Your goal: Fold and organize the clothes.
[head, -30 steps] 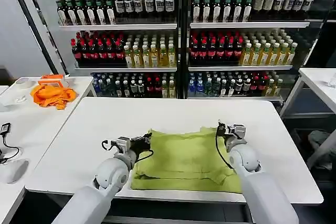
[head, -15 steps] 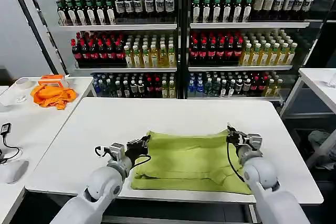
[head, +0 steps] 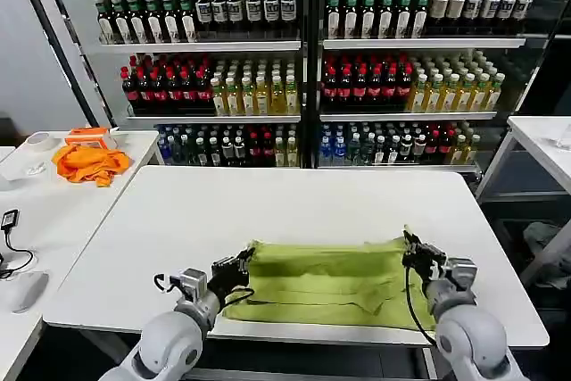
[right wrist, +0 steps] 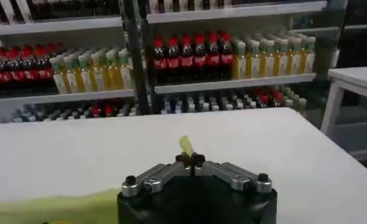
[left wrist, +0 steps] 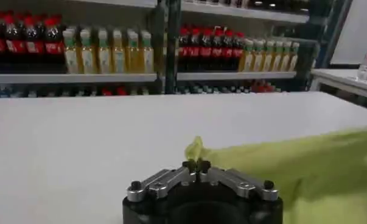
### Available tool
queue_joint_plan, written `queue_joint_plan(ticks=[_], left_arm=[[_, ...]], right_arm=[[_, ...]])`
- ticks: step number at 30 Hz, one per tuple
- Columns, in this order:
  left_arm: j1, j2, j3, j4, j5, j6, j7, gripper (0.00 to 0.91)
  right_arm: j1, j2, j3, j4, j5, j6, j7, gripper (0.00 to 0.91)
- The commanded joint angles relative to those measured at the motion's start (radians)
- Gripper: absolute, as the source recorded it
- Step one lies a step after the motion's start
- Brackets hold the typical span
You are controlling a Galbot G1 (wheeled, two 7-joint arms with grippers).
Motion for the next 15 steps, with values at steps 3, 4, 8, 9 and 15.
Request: queue_joint_plan(ticks=[3,4,8,9,15], left_arm=[[0.071,-0.008,-0.016,0.03,0.115,-0.025,0.007,0.05],[0.071,-0.01,-0.017,0.033,0.116,-0.025,0.007,0.202],[0.065,-0.024,-0.015,0.043,0.132,-0.02,0.003,0.907],[0.068,-0.026,-0.014,0.035,0.132,-0.021,0.005,0.907],[0.105,-0.043,-0.022,0.0,0.151,-0.029,0.001,0.907]], right_arm=[[-0.12,0.013,0.02,0.035,-0.029,-0.001,0.009,0.0],[-0.12,0.014,0.018,0.032,-0.033,-0.004,0.007,0.322],[-0.114,0.021,0.001,0.016,-0.091,-0.034,-0.021,0.907],[-0.114,0.024,-0.005,0.015,-0.107,-0.026,-0.027,0.907],[-0.114,0.028,-0.01,0.031,-0.161,0.046,-0.035,0.907]])
